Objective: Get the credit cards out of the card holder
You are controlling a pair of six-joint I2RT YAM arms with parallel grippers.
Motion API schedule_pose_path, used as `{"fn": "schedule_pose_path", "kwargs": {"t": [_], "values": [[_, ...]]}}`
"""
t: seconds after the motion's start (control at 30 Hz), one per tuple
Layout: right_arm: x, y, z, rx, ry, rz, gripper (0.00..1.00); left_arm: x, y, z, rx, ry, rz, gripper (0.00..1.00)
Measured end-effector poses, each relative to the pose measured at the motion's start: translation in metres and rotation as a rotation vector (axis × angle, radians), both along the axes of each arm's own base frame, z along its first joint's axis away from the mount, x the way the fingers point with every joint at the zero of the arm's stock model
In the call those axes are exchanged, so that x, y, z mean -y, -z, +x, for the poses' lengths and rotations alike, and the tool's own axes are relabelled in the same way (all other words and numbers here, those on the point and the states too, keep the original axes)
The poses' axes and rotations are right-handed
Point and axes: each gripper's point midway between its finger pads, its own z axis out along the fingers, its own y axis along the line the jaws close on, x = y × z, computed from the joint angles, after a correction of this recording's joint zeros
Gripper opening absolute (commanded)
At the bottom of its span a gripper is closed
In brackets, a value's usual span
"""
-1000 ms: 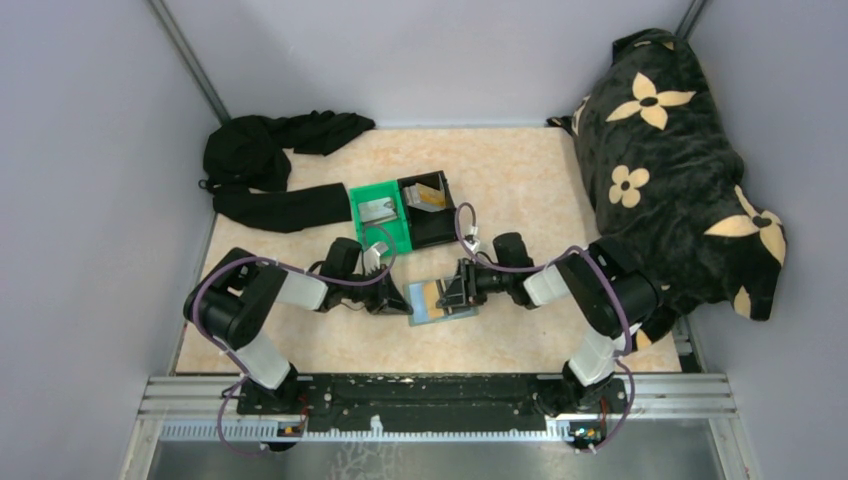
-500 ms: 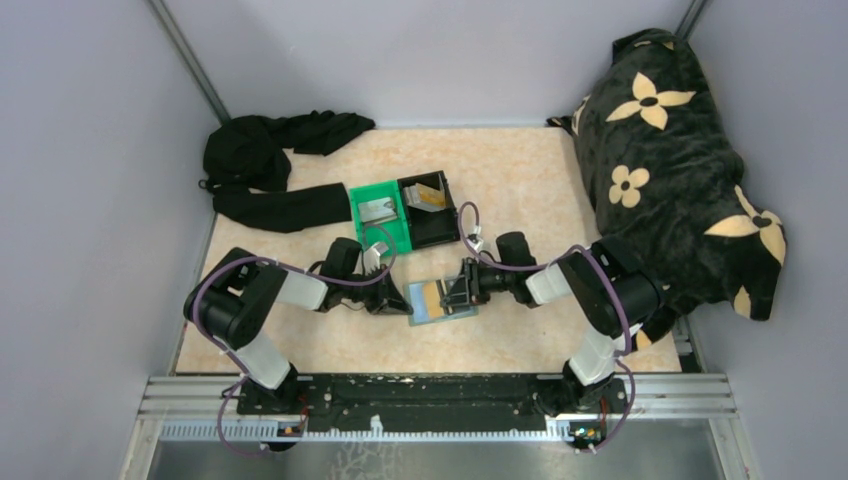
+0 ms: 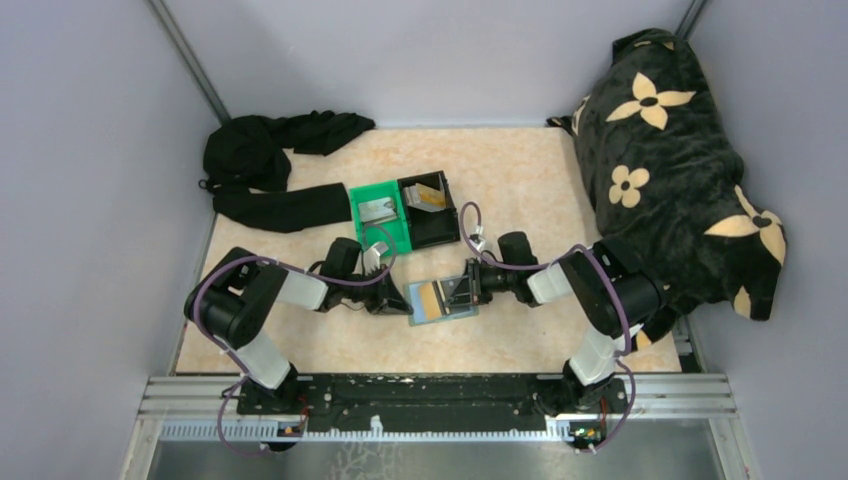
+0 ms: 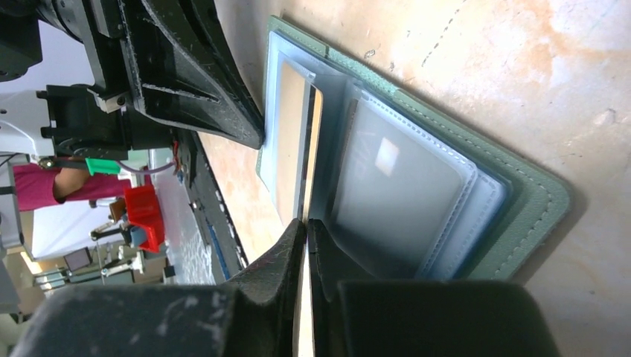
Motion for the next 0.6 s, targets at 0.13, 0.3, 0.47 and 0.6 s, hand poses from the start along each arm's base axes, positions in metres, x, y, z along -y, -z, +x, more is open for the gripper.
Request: {"fn": "schedule_pose_path", "kwargs": {"t": [0.13,0.3,0.47,0.6], "values": [[0.001,0.001,-0.001,-0.004,0.0,-0.006,0.0,0.0,0.0,0.0,0.0,0.0,0.0,0.08],[0.001,0.002,-0.001,-0.006,0.0,-0.007,0.0,0.0,0.0,0.0,0.0,0.002,-0.002,0.08],[0.009,0.001,0.002,-0.015,0.037,-0.009,0.0,0.0,0.0,0.0,-0.004,0.002,-0.004,0.08],[0.025,-0.011,0.019,0.012,0.111,-0.005,0.0,0.0,0.0,0.0,-0.002,0.002,-0.005,0.08]]}}
